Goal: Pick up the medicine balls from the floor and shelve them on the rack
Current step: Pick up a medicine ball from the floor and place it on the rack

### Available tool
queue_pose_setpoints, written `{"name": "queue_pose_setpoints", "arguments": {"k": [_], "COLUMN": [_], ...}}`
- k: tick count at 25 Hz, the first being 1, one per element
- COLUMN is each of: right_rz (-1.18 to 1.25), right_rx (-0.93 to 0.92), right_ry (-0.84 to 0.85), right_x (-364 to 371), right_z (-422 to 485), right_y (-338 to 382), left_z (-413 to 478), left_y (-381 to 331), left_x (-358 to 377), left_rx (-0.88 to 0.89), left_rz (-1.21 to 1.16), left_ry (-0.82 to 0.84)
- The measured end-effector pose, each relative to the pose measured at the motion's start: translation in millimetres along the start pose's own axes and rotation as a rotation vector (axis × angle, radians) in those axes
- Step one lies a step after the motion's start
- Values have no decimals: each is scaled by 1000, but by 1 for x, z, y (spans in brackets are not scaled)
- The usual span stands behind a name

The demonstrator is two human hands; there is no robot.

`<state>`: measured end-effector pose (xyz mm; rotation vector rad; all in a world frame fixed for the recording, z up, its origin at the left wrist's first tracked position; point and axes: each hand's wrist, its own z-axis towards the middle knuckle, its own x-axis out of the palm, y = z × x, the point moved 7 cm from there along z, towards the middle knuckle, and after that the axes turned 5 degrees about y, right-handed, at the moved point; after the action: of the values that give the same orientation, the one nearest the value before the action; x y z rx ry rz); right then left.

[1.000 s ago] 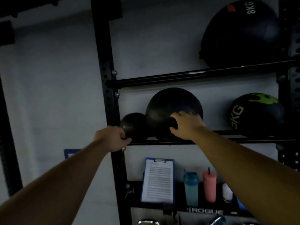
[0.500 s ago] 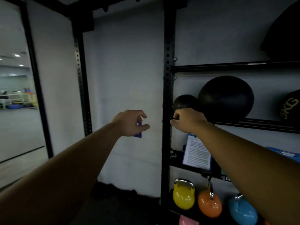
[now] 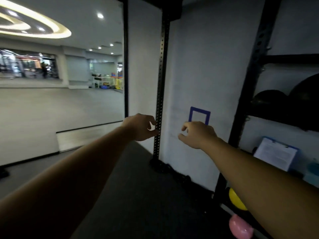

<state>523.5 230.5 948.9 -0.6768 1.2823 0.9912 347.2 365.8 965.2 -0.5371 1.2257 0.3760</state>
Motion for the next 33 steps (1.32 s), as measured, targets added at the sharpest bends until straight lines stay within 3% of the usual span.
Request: {"name": "queue_pose_setpoints", "arguments": {"k": [8, 12, 18, 27, 33], "right_rz": [176, 141, 175, 384, 337], "right_rx": [-108, -164, -185, 11, 53], "right_ry": [222, 324, 368, 494, 549], "right_x": [120, 158, 217, 377, 423], "right_z": [-117, -159, -162, -127, -100], "right_y": [128, 195, 284, 412, 428], "left_z": [-213, -277, -328, -363, -349], "left_y": [92, 129, 215, 412, 475], "left_x": [40, 52, 87, 189, 237], "left_rx": [-242, -299, -357, -464, -424], "left_rz": [59, 26, 6, -181, -219], "left_ry": [193, 196, 254, 419, 538]}}
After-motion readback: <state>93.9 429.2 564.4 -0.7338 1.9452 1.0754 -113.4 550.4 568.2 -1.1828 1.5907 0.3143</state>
